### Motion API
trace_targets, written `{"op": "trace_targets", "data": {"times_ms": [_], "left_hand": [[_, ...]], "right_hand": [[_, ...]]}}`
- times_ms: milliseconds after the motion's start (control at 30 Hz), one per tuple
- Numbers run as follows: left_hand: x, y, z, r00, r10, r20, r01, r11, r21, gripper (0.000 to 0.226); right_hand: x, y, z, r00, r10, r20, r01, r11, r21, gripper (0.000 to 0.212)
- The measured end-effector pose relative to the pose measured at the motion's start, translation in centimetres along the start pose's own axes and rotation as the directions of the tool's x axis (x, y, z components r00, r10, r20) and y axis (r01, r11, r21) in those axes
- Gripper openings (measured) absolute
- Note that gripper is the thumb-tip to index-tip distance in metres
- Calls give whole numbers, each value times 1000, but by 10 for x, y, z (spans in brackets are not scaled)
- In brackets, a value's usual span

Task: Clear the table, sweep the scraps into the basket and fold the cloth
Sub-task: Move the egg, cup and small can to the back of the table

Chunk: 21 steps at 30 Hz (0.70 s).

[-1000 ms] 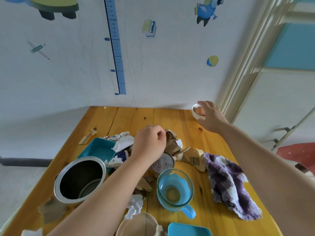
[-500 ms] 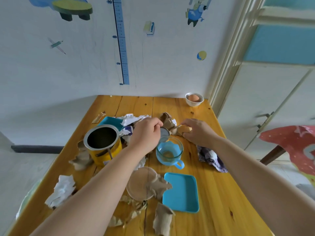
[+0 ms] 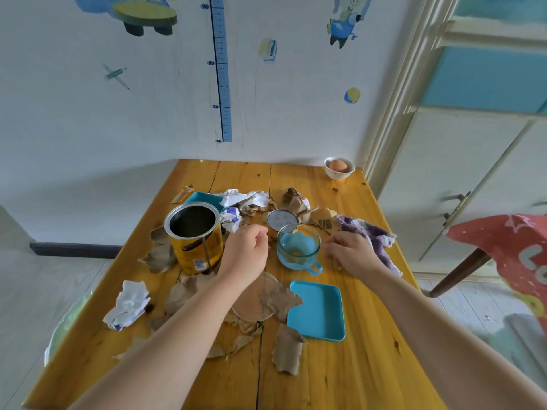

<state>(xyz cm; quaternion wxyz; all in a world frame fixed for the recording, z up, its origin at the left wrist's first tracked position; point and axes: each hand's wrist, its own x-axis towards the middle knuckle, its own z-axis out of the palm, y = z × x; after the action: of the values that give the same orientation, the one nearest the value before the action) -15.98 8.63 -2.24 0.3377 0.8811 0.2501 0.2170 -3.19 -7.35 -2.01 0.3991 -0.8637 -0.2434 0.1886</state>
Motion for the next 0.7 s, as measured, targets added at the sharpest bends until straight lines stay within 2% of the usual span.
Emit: {"op": "trace_targets", "data": {"times_ms": [100, 267, 467, 567, 700], "left_hand": [[1, -1, 0, 1000, -24, 11, 24, 999, -23, 32], [2, -3, -2, 1000, -17, -1, 17, 1000, -19, 30], [3, 3, -3, 1000, -17, 25, 18, 999, -38, 30], [4, 7, -2, 998, -35, 61, 38, 998, -58, 31], [5, 8, -2, 995, -79, 61, 87, 985, -148, 32]], "right_hand": [[-8, 0, 12, 998, -11, 61, 20, 988, -153, 28], [-9, -5, 17, 998, -10, 56, 20, 982, -186, 30], [-13, -4, 14, 987, 109, 117, -102, 993, -63, 17], [-13, -4, 16, 976, 172, 135, -183, 981, 68, 17], [-12, 0, 16, 992, 114, 59, -124, 964, 234, 25]]}}
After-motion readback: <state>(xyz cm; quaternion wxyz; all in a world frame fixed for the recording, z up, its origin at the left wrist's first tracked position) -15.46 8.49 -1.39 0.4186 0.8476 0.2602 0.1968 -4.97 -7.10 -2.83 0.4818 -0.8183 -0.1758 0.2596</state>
